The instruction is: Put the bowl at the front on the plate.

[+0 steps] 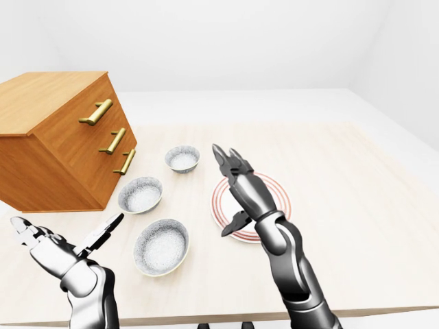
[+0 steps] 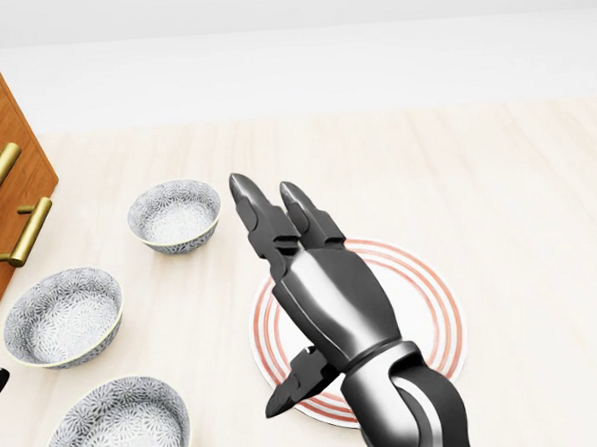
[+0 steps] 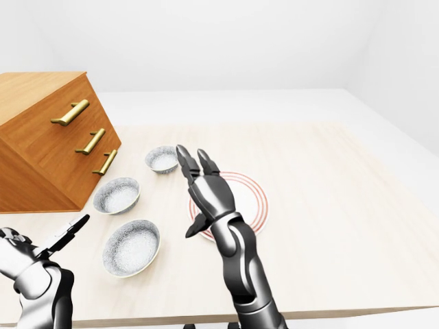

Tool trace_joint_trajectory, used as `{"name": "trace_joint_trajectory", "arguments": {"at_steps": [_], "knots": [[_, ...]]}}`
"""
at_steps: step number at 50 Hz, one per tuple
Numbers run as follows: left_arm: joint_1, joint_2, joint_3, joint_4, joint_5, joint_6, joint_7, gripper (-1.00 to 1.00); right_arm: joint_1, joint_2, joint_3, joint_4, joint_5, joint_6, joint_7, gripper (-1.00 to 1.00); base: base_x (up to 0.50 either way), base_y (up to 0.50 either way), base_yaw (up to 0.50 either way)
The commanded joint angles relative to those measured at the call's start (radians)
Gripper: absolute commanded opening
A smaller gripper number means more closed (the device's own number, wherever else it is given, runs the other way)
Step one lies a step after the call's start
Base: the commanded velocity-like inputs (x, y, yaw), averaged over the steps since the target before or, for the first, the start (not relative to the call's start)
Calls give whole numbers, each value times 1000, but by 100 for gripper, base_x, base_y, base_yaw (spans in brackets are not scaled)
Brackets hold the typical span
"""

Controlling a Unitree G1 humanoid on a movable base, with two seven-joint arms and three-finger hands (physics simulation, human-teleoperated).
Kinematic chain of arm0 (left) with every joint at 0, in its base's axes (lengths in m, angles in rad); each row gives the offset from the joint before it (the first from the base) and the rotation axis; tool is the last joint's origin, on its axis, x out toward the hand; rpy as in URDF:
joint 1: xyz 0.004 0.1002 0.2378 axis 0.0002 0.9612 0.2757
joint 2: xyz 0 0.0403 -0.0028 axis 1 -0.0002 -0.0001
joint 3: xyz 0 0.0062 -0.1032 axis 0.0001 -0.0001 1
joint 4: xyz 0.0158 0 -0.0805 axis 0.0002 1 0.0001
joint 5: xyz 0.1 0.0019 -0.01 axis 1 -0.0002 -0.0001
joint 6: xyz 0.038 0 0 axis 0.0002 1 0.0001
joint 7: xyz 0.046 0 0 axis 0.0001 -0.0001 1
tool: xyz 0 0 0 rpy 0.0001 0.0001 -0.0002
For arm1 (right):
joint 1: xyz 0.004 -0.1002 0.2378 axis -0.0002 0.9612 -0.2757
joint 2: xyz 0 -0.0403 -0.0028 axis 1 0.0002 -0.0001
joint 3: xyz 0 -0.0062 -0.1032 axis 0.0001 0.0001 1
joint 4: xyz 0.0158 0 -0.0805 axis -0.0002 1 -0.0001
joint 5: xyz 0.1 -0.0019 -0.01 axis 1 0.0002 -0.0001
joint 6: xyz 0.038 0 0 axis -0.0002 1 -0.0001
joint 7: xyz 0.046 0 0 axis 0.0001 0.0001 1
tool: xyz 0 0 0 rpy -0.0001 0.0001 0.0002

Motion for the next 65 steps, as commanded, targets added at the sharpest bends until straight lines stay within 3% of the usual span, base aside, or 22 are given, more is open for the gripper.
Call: {"name": "trace_joint_trajectory", "arguments": {"at_steps": [1,3,5,12,14,18,25,29,31,36,40,42,63,64,65], "knots": [[-8,4,-2,21,-7,-6,0,100,-14,22,35,-25,-286,0,157,100,0,0,0],[4,3,-2,-8,-5,13,0,100,-18,21,21,-6,-303,0,170,100,0,0,0],[-6,4,-3,21,-2,-8,0,100,-18,23,9,4,-315,0,177,100,0,0,0],[0,4,-2,-4,-3,13,0,100,-11,22,26,-4,-480,0,248,100,0,0,0],[-2,3,-1,6,-2,5,0,100,-5,31,27,-5,-511,0,258,100,0,0,0],[1,2,1,-6,-4,15,0,100,-6,39,31,-11,-575,0,284,100,0,0,0],[-4,3,1,2,-4,10,0,100,-6,60,43,-29,-674,0,318,100,0,0,0],[5,0,4,-31,-7,34,0,100,-5,63,42,-39,-728,0,343,100,0,0,0],[2,0,6,-22,-6,28,0,100,-2,65,49,-54,-775,0,361,100,0,0,0],[6,-3,9,-37,-6,41,0,100,1,72,56,-84,-857,0,391,100,0,0,0],[-1,-1,8,-16,-4,27,0,100,7,78,52,-81,-875,0,398,100,0,0,0],[3,-2,8,-33,-7,40,0,100,13,78,52,-83,-876,0,392,100,0,0,0],[2,-2,9,-30,-6,39,0,100,14,80,54,-84,-858,0,378,100,0,0,0],[6,-2,10,-48,-9,55,0,100,13,82,64,-84,-868,0,384,100,0,0,0],[2,-2,10,-40,-7,50,0,100,16,82,69,-88,-854,0,377,100,0,0,0]]}}
